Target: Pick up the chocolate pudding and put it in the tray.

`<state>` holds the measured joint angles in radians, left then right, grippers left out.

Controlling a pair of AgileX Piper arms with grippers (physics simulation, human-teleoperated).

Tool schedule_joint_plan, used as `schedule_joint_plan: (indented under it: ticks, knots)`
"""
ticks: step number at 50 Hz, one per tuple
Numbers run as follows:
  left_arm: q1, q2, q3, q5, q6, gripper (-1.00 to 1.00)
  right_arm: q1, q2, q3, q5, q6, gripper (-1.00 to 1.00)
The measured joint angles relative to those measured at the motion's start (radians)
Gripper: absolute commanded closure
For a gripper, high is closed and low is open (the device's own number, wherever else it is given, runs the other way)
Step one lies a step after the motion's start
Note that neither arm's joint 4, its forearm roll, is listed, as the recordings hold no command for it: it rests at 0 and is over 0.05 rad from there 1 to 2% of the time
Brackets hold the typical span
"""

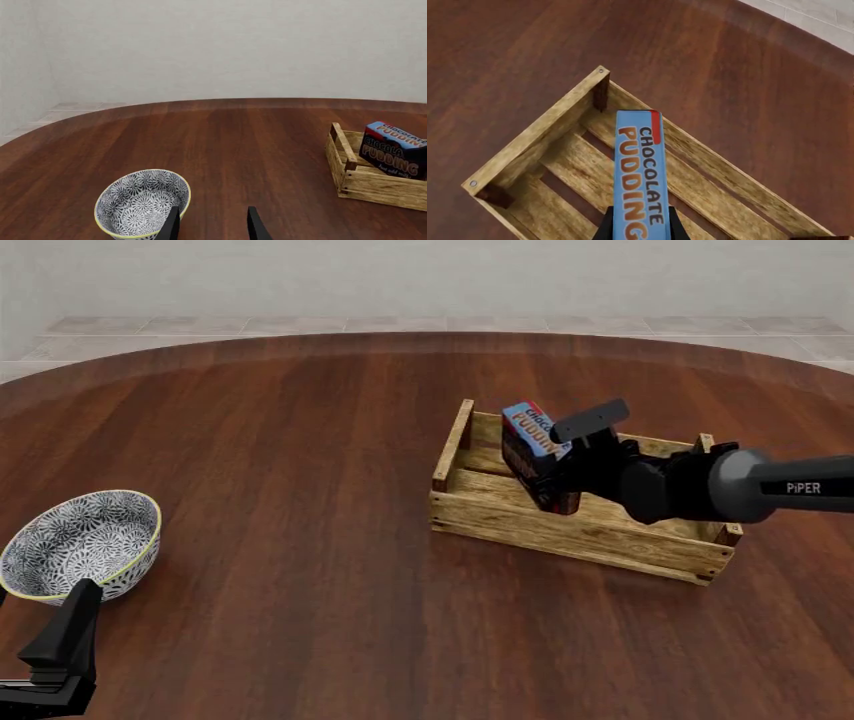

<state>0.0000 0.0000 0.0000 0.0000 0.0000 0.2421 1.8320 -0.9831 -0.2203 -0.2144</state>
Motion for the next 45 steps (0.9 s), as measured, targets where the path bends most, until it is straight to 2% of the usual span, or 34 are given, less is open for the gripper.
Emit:
schedule_joint_plan:
  ticks: [18, 19, 45]
  knots:
    - [0.0, 0.0, 0.0, 0.0, 0.0, -1.0, -0.002, 0.006, -0.005, -0.006, 0.003, 1.0]
    - [0.0, 0.0, 0.0, 0.0, 0.0, -1.0, -0.002, 0.006, -0.005, -0.007, 0.003, -1.0]
    - [0.0, 0.0, 0.0, 0.0, 0.0, -1.0, 0.005, -0.008, 0.018, -0.009, 0.017, -1.0]
